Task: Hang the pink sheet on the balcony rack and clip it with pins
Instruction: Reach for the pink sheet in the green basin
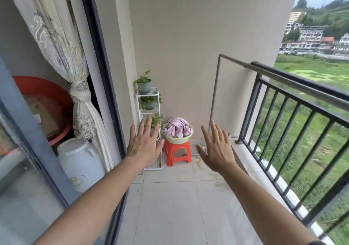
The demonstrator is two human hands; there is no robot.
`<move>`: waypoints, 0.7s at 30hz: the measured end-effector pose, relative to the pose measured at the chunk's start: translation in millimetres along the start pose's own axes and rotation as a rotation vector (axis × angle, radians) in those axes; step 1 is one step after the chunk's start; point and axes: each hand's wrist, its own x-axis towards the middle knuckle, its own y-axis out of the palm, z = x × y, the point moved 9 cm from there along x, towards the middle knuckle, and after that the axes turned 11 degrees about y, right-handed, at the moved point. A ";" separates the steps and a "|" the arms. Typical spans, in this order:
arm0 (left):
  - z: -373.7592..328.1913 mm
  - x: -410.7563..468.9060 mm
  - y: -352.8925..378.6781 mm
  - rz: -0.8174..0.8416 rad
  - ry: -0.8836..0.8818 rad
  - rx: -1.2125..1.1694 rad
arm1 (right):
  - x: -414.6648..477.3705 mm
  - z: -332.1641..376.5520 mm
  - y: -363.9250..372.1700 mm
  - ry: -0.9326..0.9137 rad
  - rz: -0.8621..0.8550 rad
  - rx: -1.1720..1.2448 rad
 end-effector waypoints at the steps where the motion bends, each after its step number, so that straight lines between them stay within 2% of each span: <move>1: 9.2 15.2 15.6 0.032 -0.001 -0.007 | 12.1 4.3 10.3 0.005 0.018 -0.006; 7: 35.0 112.1 92.9 0.116 0.005 -0.009 | 94.5 1.4 74.5 0.009 0.061 -0.021; 17: 35.9 319.2 204.9 0.192 0.017 -0.003 | 290.3 -57.5 205.3 0.078 0.136 0.000; 21: 47.6 408.0 225.8 0.141 0.019 0.011 | 383.1 -78.5 240.3 0.086 0.149 0.008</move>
